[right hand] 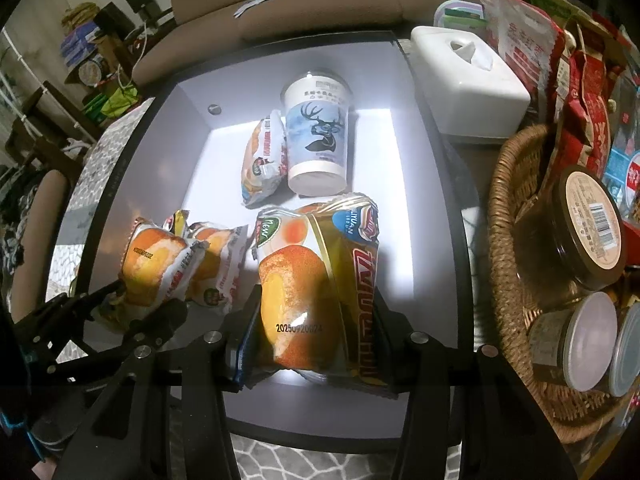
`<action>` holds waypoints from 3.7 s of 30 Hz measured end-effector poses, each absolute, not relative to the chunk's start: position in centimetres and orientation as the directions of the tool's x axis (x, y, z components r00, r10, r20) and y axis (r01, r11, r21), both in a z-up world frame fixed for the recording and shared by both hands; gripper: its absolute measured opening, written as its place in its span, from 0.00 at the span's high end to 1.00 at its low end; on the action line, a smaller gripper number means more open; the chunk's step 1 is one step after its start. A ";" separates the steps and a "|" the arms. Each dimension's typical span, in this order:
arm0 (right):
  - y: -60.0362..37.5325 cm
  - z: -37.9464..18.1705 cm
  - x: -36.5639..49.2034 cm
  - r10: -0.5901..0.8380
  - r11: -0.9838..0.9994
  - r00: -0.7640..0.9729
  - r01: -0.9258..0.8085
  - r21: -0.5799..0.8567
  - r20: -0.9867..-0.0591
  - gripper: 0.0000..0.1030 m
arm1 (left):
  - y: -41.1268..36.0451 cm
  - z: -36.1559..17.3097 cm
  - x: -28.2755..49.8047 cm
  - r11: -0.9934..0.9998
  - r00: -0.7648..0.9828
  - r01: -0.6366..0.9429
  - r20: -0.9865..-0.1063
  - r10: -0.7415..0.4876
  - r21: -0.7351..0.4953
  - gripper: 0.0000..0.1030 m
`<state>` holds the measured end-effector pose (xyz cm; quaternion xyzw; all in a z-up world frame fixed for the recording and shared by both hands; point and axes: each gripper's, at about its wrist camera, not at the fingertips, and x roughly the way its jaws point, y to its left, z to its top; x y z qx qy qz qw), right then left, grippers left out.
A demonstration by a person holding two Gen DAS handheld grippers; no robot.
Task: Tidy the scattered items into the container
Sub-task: 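Lower both packets into the box and open both tools, then withdraw both tools from the box toward the last packet and tin, then grasp the gold snack packet with the left tool while the right tool grasps another packet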
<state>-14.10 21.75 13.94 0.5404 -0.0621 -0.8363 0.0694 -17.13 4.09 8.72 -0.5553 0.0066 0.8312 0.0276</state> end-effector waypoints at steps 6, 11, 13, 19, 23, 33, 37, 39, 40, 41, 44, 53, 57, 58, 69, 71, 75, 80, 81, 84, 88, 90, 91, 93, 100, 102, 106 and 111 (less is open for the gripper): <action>22.3 14.4 -14.0 -0.189 -0.980 -0.422 0.024 0.197 -0.887 0.42 | 4.0 8.9 -17.1 -0.998 -0.375 -0.054 -0.926 0.053 -0.035 0.32; 22.9 15.5 -14.0 -0.189 -0.978 -0.447 0.009 0.208 -0.874 0.40 | 4.0 10.0 -17.0 -0.998 -0.395 -0.053 -0.917 0.057 -0.040 0.29; 23.0 15.8 -13.9 -0.189 -0.978 -0.453 0.005 0.210 -0.871 0.39 | 4.0 10.3 -17.1 -0.998 -0.402 -0.052 -0.914 0.056 -0.038 0.29; 23.2 16.4 -13.5 -0.182 -0.979 -0.463 -0.002 0.206 -0.868 0.39 | 3.6 11.4 -16.9 -0.998 -0.417 -0.043 -0.908 0.052 -0.037 0.28; 23.0 16.7 -13.2 -0.181 -0.979 -0.468 0.001 0.204 -0.865 0.39 | 3.5 12.0 -16.6 -0.998 -0.423 -0.046 -0.905 0.051 -0.035 0.28; 21.7 18.3 -11.9 -0.179 -0.981 -0.482 0.021 0.192 -0.858 0.39 | 1.7 14.4 -15.1 -0.999 -0.451 -0.040 -0.891 0.050 -0.035 0.28; 20.4 19.4 -11.3 -0.182 -0.981 -0.492 0.036 0.189 -0.851 0.39 | -0.7 15.9 -14.1 -0.999 -0.471 -0.018 -0.881 0.035 -0.031 0.28; 19.4 20.1 -11.0 -0.188 -0.981 -0.497 0.051 0.188 -0.847 0.39 | -2.3 16.7 -13.5 -1.000 -0.485 -0.003 -0.874 0.026 -0.028 0.28; 18.9 20.4 -10.9 -0.190 -0.981 -0.498 0.060 0.185 -0.846 0.39 | -3.1 17.0 -13.2 -1.000 -0.491 0.006 -0.871 0.019 -0.026 0.28; 18.3 20.7 -10.8 -0.192 -0.981 -0.500 0.069 0.182 -0.844 0.39 | -4.1 17.4 -12.9 -1.000 -0.496 0.016 -0.868 0.011 -0.021 0.27; 16.3 21.8 -10.6 -0.200 -0.980 -0.508 0.095 0.177 -0.838 0.39 | -7.2 18.2 -12.1 -0.999 -0.506 0.048 -0.863 -0.018 -0.007 0.27; 7.3 22.8 -10.5 -0.251 -0.964 -0.507 0.207 0.167 -0.825 0.32 | -18.7 18.9 -9.5 -0.985 -0.517 0.170 -0.854 -0.065 -0.028 0.16; 3.1 22.2 -10.8 -0.286 -0.952 -0.489 0.244 0.185 -0.824 0.19 | -23.3 18.3 -8.6 -0.978 -0.509 0.203 -0.858 -0.068 -0.043 0.10; 2.2 22.0 -11.0 -0.293 -0.949 -0.481 0.251 0.191 -0.826 0.19 | -24.2 18.0 -8.4 -0.976 -0.508 0.211 -0.858 -0.069 -0.046 0.10; -7.4 17.3 -12.7 -0.354 -0.913 -0.379 0.340 0.228 -0.855 0.16 | -30.2 10.7 -8.1 -0.986 -0.450 0.158 -0.893 -0.018 -0.059 0.09; -8.4 16.6 -13.2 -0.364 -0.909 -0.362 0.341 0.242 -0.858 0.16 | -30.6 9.0 -8.2 -0.986 -0.435 0.161 -0.900 -0.022 -0.053 0.09; -10.0 15.0 -15.1 -0.386 -0.903 -0.320 0.322 0.284 -0.865 0.16 | -31.9 5.8 -8.8 -0.971 -0.409 0.195 -0.911 0.048 -0.139 0.09; -11.7 12.7 -17.7 -0.372 -0.908 -0.291 0.312 0.281 -0.881 0.18 | -33.4 3.4 -9.6 -0.928 -0.426 0.242 -0.890 0.159 -0.282 0.11; -11.9 12.1 -18.3 -0.369 -0.908 -0.284 0.314 0.278 -0.885 0.20 | -33.7 3.1 -9.8 -0.919 -0.434 0.250 -0.884 0.177 -0.306 0.11; -12.6 10.3 -19.5 -0.363 -0.907 -0.250 0.314 0.279 -0.898 0.36 | -34.3 2.2 -10.4 -0.885 -0.450 0.273 -0.863 0.230 -0.378 0.19; -13.2 7.9 -20.4 -0.378 -0.900 -0.197 0.306 0.309 -0.905 0.42 | -34.3 0.9 -11.3 -0.849 -0.448 0.279 -0.843 0.298 -0.448 0.26; -13.3 7.0 -20.7 -0.387 -0.899 -0.180 0.293 0.326 -0.904 0.42 | -34.1 0.3 -11.9 -0.849 -0.443 0.277 -0.844 0.303 -0.450 0.27; -13.3 6.6 -20.9 -0.394 -0.897 -0.173 0.288 0.336 -0.903 0.42 | -33.9 0.3 -12.1 -0.856 -0.454 0.271 -0.843 0.289 -0.440 0.27; -13.3 6.2 -21.1 -0.402 -0.894 -0.169 0.283 0.347 -0.900 0.43 | -33.7 0.3 -12.5 -0.861 -0.458 0.267 -0.843 0.282 -0.432 0.27; -13.6 6.0 -21.4 -0.449 -0.868 -0.134 0.300 0.396 -0.883 0.62 | -32.2 0.8 -13.8 -0.877 -0.465 0.219 -0.836 0.291 -0.427 0.47; -13.9 6.0 -21.3 -0.463 -0.859 -0.124 0.307 0.409 -0.878 0.68 | -31.8 0.8 -14.0 -0.871 -0.466 0.212 -0.829 0.310 -0.444 0.51; -14.4 6.1 -21.0 -0.455 -0.858 -0.122 0.325 0.398 -0.882 0.68 | -30.9 1.0 -14.4 -0.867 -0.470 0.203 -0.822 0.322 -0.456 0.57; -14.3 6.5 -20.9 -0.479 -0.851 -0.123 0.306 0.425 -0.869 0.74 | -31.5 1.3 -14.5 -0.852 -0.494 0.208 -0.803 0.333 -0.481 0.65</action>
